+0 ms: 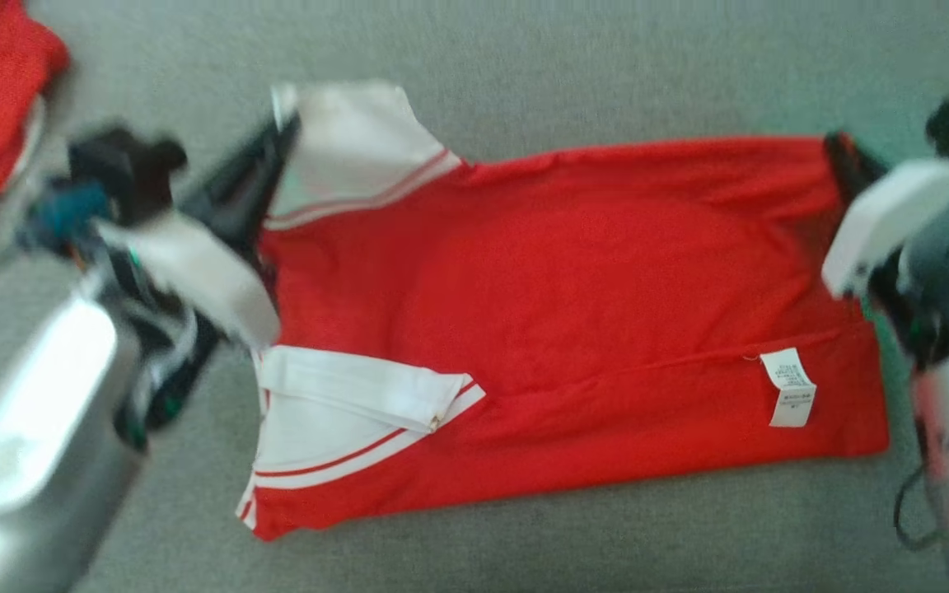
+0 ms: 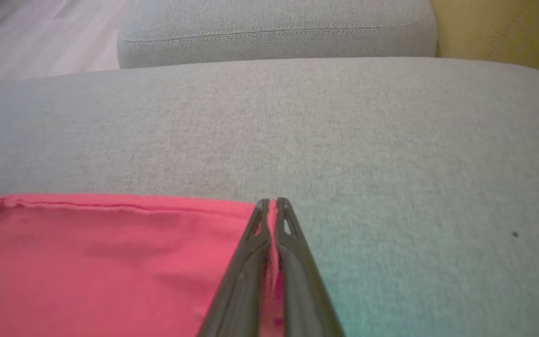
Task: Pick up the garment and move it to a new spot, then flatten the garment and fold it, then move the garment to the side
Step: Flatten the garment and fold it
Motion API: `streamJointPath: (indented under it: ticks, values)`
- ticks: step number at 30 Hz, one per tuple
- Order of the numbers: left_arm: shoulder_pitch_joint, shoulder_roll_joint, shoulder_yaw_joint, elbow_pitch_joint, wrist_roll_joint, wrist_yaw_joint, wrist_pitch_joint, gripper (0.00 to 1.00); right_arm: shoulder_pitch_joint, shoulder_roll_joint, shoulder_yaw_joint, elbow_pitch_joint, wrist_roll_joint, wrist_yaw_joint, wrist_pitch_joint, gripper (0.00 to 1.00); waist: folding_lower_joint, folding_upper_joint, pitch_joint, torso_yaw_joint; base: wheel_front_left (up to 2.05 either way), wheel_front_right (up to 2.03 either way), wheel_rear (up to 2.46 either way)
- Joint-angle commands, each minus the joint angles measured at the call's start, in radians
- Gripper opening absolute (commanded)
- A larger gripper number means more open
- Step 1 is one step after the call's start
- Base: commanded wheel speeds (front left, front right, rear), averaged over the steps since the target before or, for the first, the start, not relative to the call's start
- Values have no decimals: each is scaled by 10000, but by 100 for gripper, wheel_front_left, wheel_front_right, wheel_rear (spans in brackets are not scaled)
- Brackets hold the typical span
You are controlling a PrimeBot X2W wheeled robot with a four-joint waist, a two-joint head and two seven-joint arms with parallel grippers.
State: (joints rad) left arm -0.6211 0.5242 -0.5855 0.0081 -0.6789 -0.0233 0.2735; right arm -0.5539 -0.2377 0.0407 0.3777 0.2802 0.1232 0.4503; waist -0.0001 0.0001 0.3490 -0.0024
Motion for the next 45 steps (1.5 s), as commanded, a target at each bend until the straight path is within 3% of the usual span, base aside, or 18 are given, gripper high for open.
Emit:
streamJointPath:
  ticks: [1,7,12,21,22,23,24,25,26,37,45]
  values:
    - [364,468,407,-627,-135,124,-293,0,413,-161,139,-615,206,75,-282,0,1,-1,-604,217,0,0,0]
    - [2156,489,317,-1133,-312,556,-972,0,1687,-192,-237,-1255,349,75,-632,0,1,-1,-1246,405,0,0,0]
    - [3631,10,224,-920,-548,963,-1918,0,2671,205,-753,-1746,328,75,-720,0,1,-1,-1609,441,0,0,0]
    - [4953,-865,-150,104,-605,1032,-3355,0,3800,874,-1314,-2126,-288,75,-1080,0,1,-1,-1950,380,0,0,0]
    - [5047,-880,-198,228,-535,1049,-3469,0,3929,916,-1341,-2148,-364,75,-1133,5,1,-1,-1999,372,0,0,0]
    - [5134,-907,-235,345,-483,1058,-3594,0,4051,948,-1366,-2185,-473,75,-1237,27,1,-1,-2061,364,0,0,0]
    - [5222,-956,-239,451,-461,1077,-3750,20,4172,990,-1398,-2213,-563,75,-1365,80,1,-1,-2124,356,0,0,0]
    - [5311,-1000,-233,553,-438,1110,-3904,56,4297,1043,-1436,-2230,-640,75,-1473,100,1,-1,-2186,344,0,0,0]
    - [5410,-1050,-220,645,-439,1150,-4041,100,4429,1109,-1477,-2273,-706,75,-1580,100,1,-1,-2248,332,0,0,0]
    - [6183,-1326,300,484,-392,1979,-4967,100,6102,1595,-1995,-3220,-1242,75,-1838,100,1,-1,-2753,426,0,0,0]
    - [6037,-1290,543,-115,96,2904,-5014,100,5598,1823,-2336,-2936,-1518,75,-1913,100,1,-1,-2633,658,0,0,0]
